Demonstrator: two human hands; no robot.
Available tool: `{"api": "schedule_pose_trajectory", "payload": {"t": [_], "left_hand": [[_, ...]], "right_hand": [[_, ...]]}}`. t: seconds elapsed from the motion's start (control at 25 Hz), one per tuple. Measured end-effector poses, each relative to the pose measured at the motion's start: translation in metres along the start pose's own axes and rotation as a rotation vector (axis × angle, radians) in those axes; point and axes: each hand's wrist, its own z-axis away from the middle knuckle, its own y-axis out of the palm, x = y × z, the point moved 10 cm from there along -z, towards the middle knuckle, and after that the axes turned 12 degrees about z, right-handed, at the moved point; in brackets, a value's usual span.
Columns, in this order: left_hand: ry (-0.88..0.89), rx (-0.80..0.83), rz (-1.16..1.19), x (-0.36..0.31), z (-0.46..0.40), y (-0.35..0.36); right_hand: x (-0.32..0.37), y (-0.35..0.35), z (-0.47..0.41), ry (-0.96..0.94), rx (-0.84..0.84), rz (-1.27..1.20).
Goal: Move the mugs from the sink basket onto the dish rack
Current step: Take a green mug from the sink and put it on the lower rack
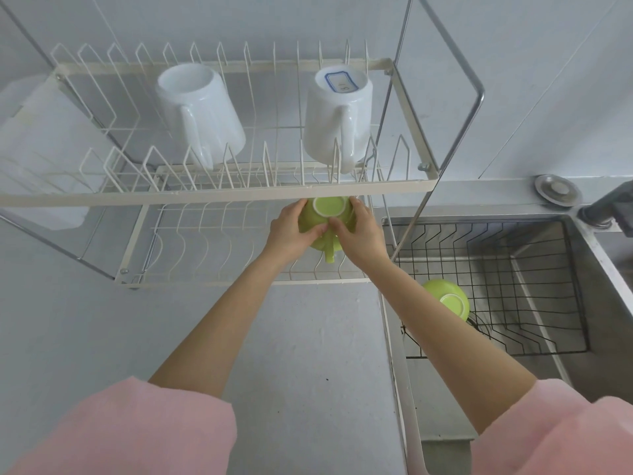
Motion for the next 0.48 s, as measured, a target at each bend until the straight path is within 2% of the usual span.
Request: {"api": "schedule_pose_trajectory", "payload": {"t": [0.32,0.48], "left_hand": [[-0.006,0.024,-0.007,0.003,-0.004,0.003],[0.018,-0.024,-0.011,-0.002,0.004,-0.005]], "right_hand": [[-0.002,0.002,0.0,-0.006,0.007,0.006],[0.012,-0.002,0.004,-0.112,-0.027,0.184]]}}
